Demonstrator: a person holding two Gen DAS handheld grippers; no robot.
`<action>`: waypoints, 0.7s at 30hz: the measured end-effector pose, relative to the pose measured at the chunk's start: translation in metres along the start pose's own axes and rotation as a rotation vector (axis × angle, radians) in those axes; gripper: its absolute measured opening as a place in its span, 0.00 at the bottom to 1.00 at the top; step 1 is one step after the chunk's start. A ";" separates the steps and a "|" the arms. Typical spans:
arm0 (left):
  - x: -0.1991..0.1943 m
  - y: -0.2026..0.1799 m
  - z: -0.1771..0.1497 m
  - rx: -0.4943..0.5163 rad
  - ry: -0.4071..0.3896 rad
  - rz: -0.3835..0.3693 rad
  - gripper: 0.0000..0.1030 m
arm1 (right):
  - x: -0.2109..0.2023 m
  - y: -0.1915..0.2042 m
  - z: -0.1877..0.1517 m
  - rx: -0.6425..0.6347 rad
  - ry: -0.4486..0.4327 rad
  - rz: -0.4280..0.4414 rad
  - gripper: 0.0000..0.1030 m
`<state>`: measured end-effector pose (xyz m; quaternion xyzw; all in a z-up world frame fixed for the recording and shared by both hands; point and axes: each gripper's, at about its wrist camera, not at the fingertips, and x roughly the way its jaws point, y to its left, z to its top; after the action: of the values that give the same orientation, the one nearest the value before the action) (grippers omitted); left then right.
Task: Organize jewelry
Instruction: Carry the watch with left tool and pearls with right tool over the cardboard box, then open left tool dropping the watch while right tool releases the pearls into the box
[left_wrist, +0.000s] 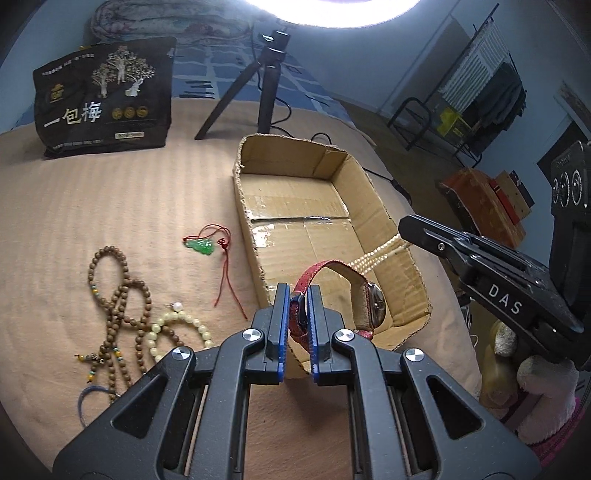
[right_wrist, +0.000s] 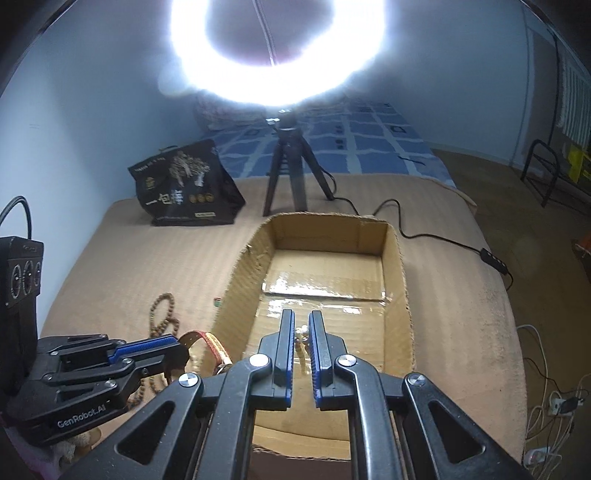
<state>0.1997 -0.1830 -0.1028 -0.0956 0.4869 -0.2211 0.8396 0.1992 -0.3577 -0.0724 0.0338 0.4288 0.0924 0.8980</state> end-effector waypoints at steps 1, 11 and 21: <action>0.002 0.000 -0.001 0.001 0.002 -0.002 0.07 | 0.001 -0.001 0.000 0.003 0.002 -0.002 0.05; 0.005 -0.004 0.000 0.023 0.002 -0.013 0.29 | 0.000 -0.004 -0.001 0.012 -0.004 -0.024 0.45; 0.000 0.001 -0.005 0.056 -0.004 0.035 0.29 | -0.004 -0.003 -0.002 0.012 -0.015 -0.031 0.54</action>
<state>0.1959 -0.1816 -0.1058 -0.0638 0.4805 -0.2198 0.8466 0.1954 -0.3612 -0.0705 0.0332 0.4231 0.0759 0.9023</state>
